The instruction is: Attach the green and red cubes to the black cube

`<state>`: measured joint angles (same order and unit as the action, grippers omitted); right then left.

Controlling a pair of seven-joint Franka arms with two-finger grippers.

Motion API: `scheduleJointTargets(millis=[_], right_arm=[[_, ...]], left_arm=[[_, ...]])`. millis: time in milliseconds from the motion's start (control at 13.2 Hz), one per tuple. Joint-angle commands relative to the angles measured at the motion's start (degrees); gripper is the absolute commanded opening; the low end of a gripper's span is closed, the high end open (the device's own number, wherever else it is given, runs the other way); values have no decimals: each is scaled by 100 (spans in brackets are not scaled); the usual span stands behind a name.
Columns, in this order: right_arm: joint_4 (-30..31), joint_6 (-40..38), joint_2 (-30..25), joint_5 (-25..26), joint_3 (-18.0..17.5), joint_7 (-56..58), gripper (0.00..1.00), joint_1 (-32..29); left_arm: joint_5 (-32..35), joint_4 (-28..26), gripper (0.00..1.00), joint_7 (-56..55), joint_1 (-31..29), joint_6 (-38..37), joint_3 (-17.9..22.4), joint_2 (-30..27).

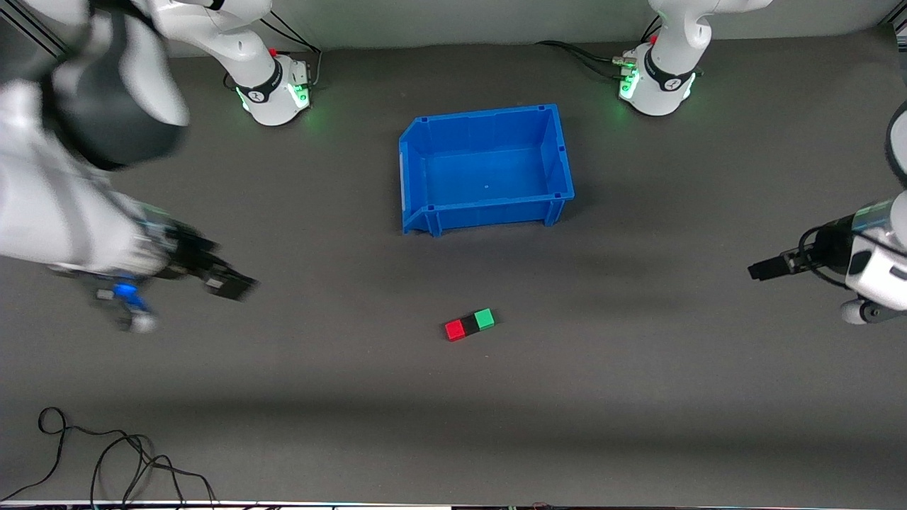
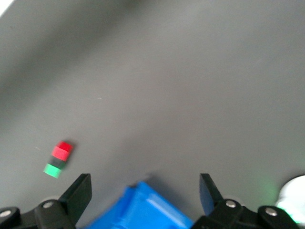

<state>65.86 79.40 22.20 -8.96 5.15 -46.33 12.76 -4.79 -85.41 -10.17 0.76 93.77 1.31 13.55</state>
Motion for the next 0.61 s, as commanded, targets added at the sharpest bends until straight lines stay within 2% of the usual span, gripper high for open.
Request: scheduleJointTargets(millis=[0,152,227,303,530], right_arm=[[575,-249,-636,52,151,1620,100,-396],[1180,-206,-1119,78,678,2913,99,-362],[1409,-127,-1287,217,802,3398,100,-362],[1559,22,-1402,402,838,3707,100,-362],[2165,873,-1762,465,838,3807,100,-344]], left_arm=[[171,16,100,901,143,-140,9,-352],[189,-2,100,895,283,-279,9,-484],[276,-54,100,964,380,-315,9,-572],[433,-124,100,982,407,-272,-8,-703],[540,-169,100,1088,442,-263,-52,-740]])
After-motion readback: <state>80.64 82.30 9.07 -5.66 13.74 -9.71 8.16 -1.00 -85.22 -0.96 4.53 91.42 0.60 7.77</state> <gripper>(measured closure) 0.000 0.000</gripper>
